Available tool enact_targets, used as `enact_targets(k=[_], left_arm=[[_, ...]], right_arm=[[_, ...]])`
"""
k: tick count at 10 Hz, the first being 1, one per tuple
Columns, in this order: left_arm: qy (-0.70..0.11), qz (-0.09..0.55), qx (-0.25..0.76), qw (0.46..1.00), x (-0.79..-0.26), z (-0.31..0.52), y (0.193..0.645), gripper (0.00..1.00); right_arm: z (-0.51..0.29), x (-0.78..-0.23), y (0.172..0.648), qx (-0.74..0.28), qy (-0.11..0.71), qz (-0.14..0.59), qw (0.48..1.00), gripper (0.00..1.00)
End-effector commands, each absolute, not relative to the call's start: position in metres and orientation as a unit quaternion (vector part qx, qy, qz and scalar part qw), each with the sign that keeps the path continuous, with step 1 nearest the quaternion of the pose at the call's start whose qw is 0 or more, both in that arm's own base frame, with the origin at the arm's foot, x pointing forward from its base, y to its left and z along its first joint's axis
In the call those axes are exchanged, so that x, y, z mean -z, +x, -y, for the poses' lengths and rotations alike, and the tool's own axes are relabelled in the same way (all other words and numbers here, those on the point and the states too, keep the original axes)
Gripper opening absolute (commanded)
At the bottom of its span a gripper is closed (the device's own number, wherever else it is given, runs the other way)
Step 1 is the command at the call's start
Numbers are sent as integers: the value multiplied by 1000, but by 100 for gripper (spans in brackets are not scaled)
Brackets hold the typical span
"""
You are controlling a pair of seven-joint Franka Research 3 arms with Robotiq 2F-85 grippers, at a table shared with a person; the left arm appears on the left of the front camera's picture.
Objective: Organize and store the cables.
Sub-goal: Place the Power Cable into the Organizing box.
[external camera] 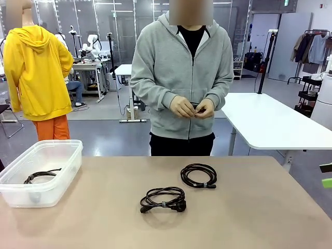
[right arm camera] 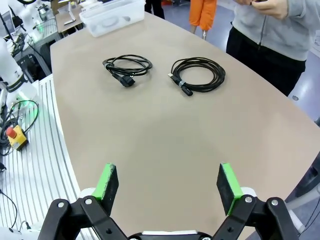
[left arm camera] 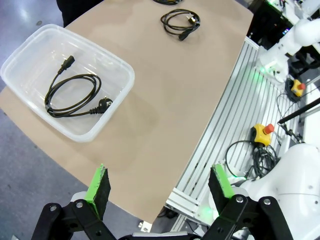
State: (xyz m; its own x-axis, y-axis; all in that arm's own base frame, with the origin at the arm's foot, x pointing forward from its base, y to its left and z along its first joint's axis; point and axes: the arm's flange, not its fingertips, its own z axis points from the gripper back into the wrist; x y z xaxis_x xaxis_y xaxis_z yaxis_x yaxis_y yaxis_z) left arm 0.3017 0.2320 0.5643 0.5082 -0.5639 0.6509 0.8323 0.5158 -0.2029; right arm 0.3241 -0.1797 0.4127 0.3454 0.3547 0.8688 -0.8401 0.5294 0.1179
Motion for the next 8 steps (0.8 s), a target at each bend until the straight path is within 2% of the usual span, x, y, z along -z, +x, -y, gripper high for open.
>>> enact_targets(k=[1, 5, 6, 8], left_arm=[[-254, 260, 415, 834, -567, -232, 302, 100], [-248, 271, 431, 824, -571, -226, 296, 100], [-245, 225, 462, 822, -568, -191, 317, 100], [-270, 177, 522, 790, -561, -98, 357, 100]], right_arm=[[183, -413, 323, -396, 288, 425, 762, 100], [183, -413, 323, -396, 288, 425, 762, 100], [183, -413, 323, -396, 288, 425, 762, 100], [183, -413, 323, -396, 288, 425, 762, 100]])
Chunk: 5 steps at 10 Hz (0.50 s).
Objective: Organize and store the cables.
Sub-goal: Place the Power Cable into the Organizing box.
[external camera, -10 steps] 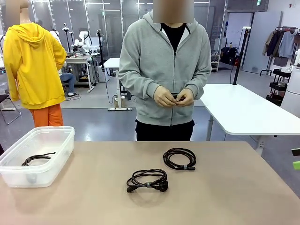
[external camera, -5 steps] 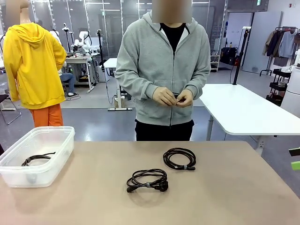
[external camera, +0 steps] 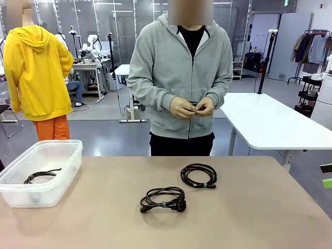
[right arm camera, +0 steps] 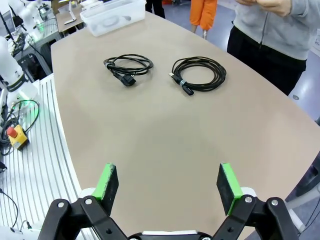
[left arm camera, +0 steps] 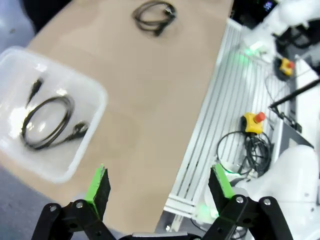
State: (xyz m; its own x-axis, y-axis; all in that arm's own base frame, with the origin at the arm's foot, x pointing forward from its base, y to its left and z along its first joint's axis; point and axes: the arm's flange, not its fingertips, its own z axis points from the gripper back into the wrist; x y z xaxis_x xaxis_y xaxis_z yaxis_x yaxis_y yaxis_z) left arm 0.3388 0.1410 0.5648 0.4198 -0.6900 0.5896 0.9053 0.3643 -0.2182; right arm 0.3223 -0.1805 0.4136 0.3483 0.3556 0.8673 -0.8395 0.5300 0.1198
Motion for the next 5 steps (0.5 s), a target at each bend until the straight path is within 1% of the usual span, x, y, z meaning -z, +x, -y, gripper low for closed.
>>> enact_targets(k=[1, 2, 3, 5], left_arm=[[-280, 154, 548, 773, -557, -53, 365, 100], [-284, 139, 567, 760, -552, -14, 367, 100], [-268, 116, 602, 744, -552, 26, 363, 100], [-246, 91, 637, 725, -551, 84, 348, 100]], right_arm=[[183, -413, 323, -396, 288, 425, 762, 100], [183, -413, 323, -396, 288, 425, 762, 100], [183, -413, 323, -396, 288, 425, 762, 100], [183, -413, 323, -396, 288, 425, 762, 100]])
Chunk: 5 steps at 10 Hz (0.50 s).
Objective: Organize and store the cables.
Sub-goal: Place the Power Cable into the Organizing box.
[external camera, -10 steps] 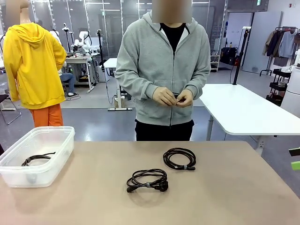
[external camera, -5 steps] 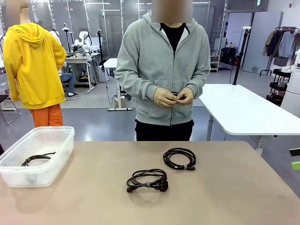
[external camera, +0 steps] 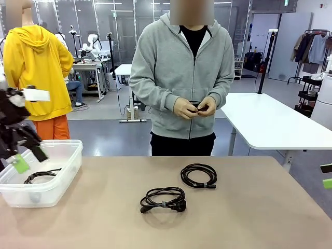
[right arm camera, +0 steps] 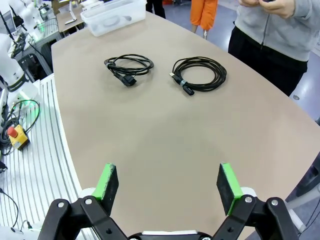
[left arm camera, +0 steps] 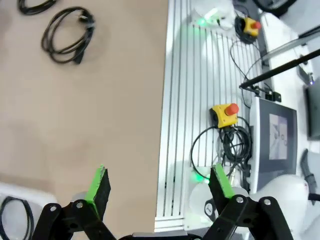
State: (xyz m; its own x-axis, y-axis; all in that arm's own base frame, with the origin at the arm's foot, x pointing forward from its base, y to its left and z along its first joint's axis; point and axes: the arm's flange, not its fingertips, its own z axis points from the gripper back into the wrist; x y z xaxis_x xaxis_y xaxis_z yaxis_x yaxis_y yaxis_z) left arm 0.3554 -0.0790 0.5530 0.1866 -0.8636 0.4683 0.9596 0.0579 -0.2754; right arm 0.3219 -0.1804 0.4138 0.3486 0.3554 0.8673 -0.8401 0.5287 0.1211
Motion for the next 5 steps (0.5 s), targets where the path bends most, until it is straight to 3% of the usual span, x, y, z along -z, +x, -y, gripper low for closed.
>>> enact_targets(k=[1, 5], left_arm=[[-250, 78, 646, 717, -545, 110, 338, 100], [-257, 67, 656, 706, -549, 122, 340, 100]], right_arm=[[183, -413, 323, -396, 288, 425, 762, 100], [183, -413, 323, -396, 288, 425, 762, 100]])
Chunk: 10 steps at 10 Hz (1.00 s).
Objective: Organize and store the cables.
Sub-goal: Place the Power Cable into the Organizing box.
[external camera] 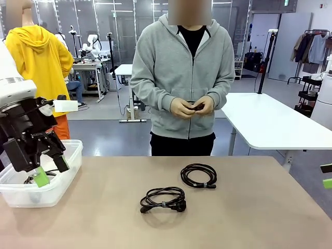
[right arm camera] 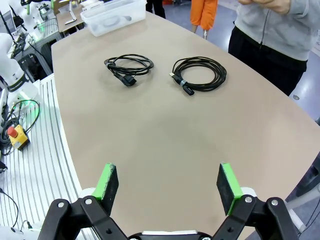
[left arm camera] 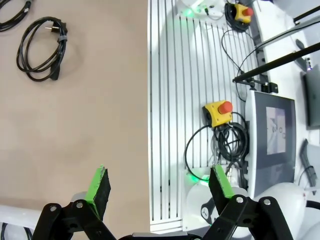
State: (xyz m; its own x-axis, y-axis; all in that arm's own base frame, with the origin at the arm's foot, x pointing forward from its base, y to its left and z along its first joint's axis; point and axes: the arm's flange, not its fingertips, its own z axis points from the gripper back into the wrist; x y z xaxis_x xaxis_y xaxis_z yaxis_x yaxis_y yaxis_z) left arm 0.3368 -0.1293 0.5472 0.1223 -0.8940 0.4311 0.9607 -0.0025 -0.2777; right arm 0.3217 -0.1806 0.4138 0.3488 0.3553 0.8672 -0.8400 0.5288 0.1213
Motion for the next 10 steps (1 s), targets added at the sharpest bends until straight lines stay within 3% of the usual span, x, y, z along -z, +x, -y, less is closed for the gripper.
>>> enact_targets(k=[1, 3, 4, 5, 8, 9, 10], left_arm=[[-257, 67, 656, 706, -549, 122, 340, 100], [-260, 67, 656, 706, -547, 125, 338, 100], [-224, 75, 644, 728, -547, 143, 339, 100], [-191, 66, 631, 749, -543, 172, 347, 100], [-160, 35, 664, 730, -529, 279, 382, 100], [-108, 34, 625, 773, -518, 306, 393, 100], [-57, 29, 619, 782, -504, 340, 400, 100]], right_arm=[[183, -413, 323, -396, 288, 425, 762, 100], [183, -413, 323, -396, 288, 425, 762, 100], [183, -413, 323, -396, 288, 425, 762, 100], [183, -413, 323, -396, 288, 425, 762, 100], [183, -413, 323, -396, 288, 425, 762, 100], [183, -413, 323, -396, 288, 425, 762, 100], [183, -413, 323, -396, 288, 425, 762, 100]])
